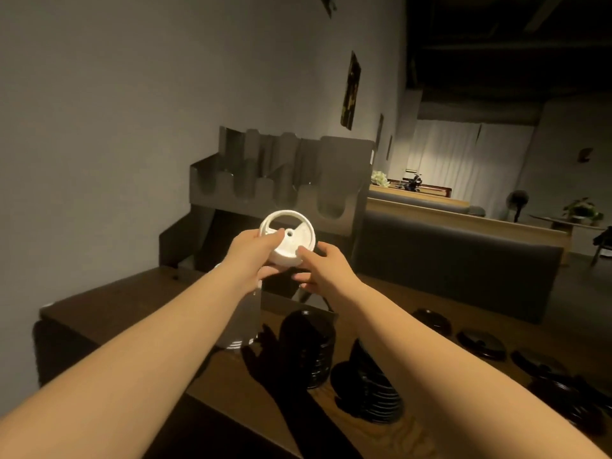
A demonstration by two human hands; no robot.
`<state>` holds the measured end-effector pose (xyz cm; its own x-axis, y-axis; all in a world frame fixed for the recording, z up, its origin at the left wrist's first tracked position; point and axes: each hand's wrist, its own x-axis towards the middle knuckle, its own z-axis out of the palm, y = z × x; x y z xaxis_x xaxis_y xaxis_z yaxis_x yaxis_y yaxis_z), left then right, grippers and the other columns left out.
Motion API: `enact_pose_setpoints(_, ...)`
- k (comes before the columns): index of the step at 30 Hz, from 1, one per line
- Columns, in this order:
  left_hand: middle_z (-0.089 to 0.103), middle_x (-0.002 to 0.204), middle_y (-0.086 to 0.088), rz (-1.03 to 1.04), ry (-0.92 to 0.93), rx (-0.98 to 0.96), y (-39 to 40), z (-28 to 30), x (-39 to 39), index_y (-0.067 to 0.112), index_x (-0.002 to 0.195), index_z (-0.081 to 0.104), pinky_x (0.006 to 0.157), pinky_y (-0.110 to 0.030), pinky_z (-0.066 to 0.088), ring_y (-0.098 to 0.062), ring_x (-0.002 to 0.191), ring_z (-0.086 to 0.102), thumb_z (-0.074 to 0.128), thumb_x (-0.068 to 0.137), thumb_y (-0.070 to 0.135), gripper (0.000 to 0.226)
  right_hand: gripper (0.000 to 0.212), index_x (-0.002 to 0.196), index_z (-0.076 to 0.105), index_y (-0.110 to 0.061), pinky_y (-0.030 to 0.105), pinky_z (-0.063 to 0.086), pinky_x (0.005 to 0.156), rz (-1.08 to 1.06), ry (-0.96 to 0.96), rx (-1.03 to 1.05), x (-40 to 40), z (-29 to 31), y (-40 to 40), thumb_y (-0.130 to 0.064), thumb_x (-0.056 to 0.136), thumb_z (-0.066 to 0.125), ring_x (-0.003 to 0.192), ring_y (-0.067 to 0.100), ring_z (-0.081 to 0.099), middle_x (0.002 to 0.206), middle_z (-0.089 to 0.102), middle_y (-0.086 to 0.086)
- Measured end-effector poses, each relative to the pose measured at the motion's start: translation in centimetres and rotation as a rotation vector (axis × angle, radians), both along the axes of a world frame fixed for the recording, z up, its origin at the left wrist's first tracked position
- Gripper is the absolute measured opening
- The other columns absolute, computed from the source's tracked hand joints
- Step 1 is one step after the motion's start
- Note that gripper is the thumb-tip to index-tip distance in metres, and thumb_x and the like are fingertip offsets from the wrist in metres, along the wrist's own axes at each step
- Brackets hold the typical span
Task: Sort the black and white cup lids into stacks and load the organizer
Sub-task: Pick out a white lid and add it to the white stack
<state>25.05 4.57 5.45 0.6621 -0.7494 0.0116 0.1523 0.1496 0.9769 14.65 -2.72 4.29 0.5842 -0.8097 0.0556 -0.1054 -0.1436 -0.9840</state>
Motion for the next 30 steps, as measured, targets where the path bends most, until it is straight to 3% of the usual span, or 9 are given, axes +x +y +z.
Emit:
enact_pose_setpoints(3,0.06,0.123,-0.011,-0.046,0.043,0.064,0.6,-0.6,1.7,0.014,0.128,0.053,0.078,-0.038,0.057,-0.028,0.109,0.06,0.067,0.088,0.029,0.045,0.036,0.135,0.046,-0.016,0.023,0.054,0.063,0.025,-0.086,0.033,2.5,-0.2,0.6,-0.021,0.099,0.046,0.096,0.02,0.062,0.121,0.059,0.005)
enact_pose_setpoints(7,0.065,0.111,-0.005,0.042,-0.098,0.177,1.5,-0.8,4.5,0.016,0.116,0.061,0.09,-0.039,0.053,-0.023,0.101,0.062,0.065,0.085,0.048,0.046,0.034,0.134,0.051,-0.019,0.031,0.051,0.091,0.109,0.075,-0.243,4.2,0.3,-0.4,-0.019,0.101,0.043,0.112,0.019,0.056,0.129,0.056,0.003)
enact_pose_setpoints(9,0.066,0.108,-0.001,0.069,-0.225,0.205,1.8,-0.7,6.0,0.016,0.117,0.062,0.076,-0.029,0.053,-0.016,0.093,0.062,0.064,0.088,0.042,0.04,0.033,0.132,0.052,-0.018,0.032,0.047,0.097,0.135,0.132,-0.298,5.0,0.7,-0.2,-0.019,0.1,0.044,0.117,0.021,0.052,0.132,0.053,0.004)
enact_pose_setpoints(11,0.067,0.098,-0.003,0.041,-0.201,0.211,2.0,-0.4,7.1,0.014,0.113,0.063,0.062,-0.024,0.052,-0.013,0.083,0.064,0.063,0.091,0.034,0.029,0.033,0.13,0.053,-0.015,0.032,0.048,0.093,0.098,0.087,-0.294,6.0,1.1,-0.2,-0.024,0.099,0.048,0.115,0.022,0.054,0.129,0.054,0.007)
enact_pose_setpoints(15,0.065,0.106,-0.01,0.162,-0.023,0.119,1.3,-0.2,9.4,0.011,0.113,0.058,0.067,-0.033,0.057,-0.022,0.09,0.065,0.054,0.097,0.024,0.021,0.052,0.135,0.044,-0.011,0.032,0.057,0.076,0.155,0.012,-0.058,8.2,0.5,-0.3,-0.033,0.091,0.06,0.104,0.025,0.062,0.122,0.058,0.012)
enact_pose_setpoints(21,0.062,0.116,-0.015,0.309,-0.522,0.503,0.6,-2.1,11.9,0.003,0.126,0.057,0.07,-0.03,0.045,-0.025,0.092,0.057,0.045,0.099,0.038,0.046,0.039,0.131,0.05,-0.018,0.018,0.049,0.063,0.026,0.017,-0.154,9.9,-2.3,-0.4,-0.018,0.093,0.059,0.093,0.013,0.059,0.114,0.057,0.001)
enact_pose_setpoints(23,0.059,0.123,-0.016,0.279,-0.6,0.605,0.8,-2.5,12.5,0.001,0.13,0.054,0.078,-0.032,0.041,-0.028,0.102,0.056,0.044,0.098,0.04,0.051,0.038,0.131,0.052,-0.016,0.017,0.046,0.069,0.003,0.01,-0.166,10.2,-2.7,-0.6,-0.024,0.094,0.056,0.099,0.012,0.056,0.124,0.057,0.001)
enact_pose_setpoints(27,0.06,0.104,-0.013,0.234,-0.656,0.671,0.9,-3.2,12.9,-0.002,0.124,0.057,0.073,-0.03,0.04,-0.023,0.088,0.053,0.047,0.097,0.034,0.046,0.043,0.133,0.051,-0.016,0.023,0.045,0.081,0.01,0.129,-0.267,10.3,-3.5,-0.5,-0.025,0.091,0.054,0.105,0.011,0.051,0.13,0.055,0.0)
enact_pose_setpoints(30,0.057,0.127,-0.017,0.225,-0.718,0.712,0.8,-3.6,12.3,0.0,0.13,0.053,0.083,-0.033,0.043,-0.031,0.111,0.055,0.048,0.097,0.035,0.048,0.041,0.125,0.056,-0.004,0.04,0.047,0.097,0.009,0.188,-0.245,9.8,-3.8,-0.7,-0.022,0.089,0.05,0.115,0.029,0.055,0.129,0.056,0.018)
